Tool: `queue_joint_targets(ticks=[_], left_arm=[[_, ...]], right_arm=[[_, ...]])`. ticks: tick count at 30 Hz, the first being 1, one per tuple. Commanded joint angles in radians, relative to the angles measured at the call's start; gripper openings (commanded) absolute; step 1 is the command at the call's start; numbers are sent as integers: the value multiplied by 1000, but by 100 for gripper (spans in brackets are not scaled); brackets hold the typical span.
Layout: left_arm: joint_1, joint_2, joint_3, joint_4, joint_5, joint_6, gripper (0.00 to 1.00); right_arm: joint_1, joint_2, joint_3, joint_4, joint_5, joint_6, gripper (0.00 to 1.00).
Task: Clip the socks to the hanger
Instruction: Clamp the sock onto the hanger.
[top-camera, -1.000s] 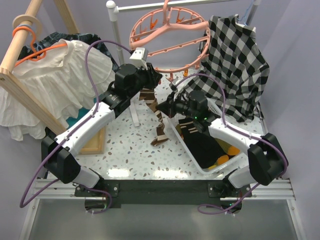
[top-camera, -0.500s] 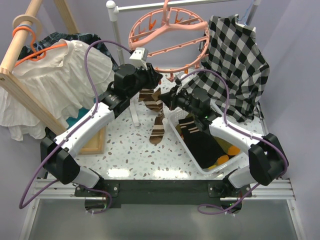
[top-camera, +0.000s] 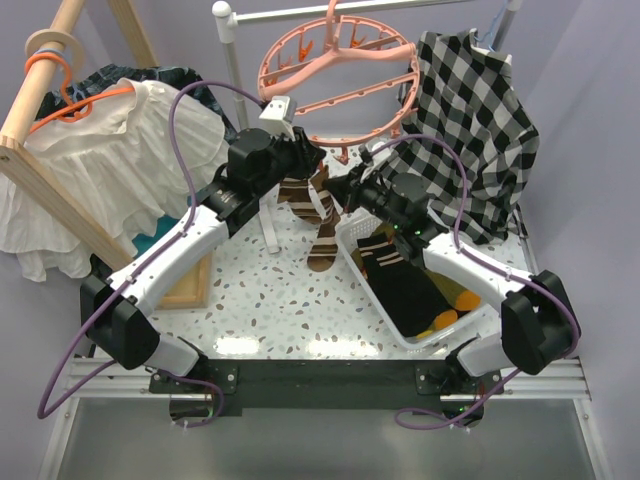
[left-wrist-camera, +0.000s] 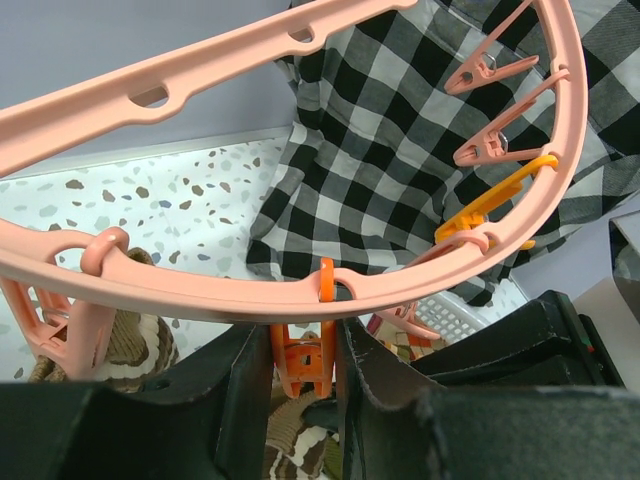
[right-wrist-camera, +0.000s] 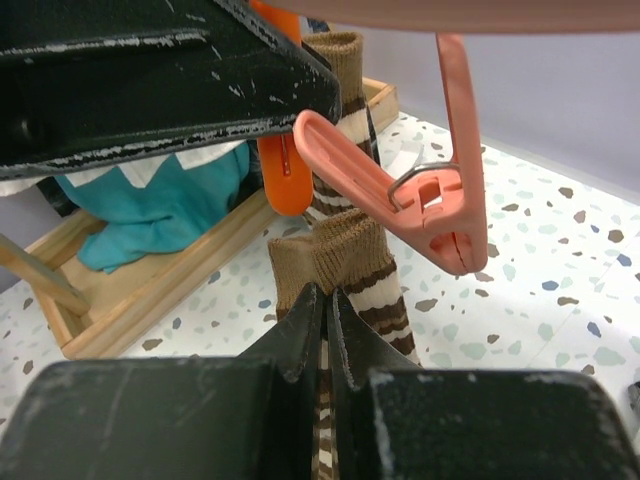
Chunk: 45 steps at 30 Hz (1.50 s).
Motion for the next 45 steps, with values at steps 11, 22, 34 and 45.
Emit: queue_joint_targets(ticks=[11,22,34,45], left_arm=[[-4,-40,-27,-15,-2,17,0],[-4,-43,-34,19,73,19,0],[-4,-40,-43,65,141,30,0],[-4,-47,-41,90,135,85,0]], right_arm=[[-4,-58,57,80,12,24,0],[-14,-54,65,69,1,37,0],[-37,-49,64,105,-31,94,0],[-68,-44,73,123,-114,160,0]])
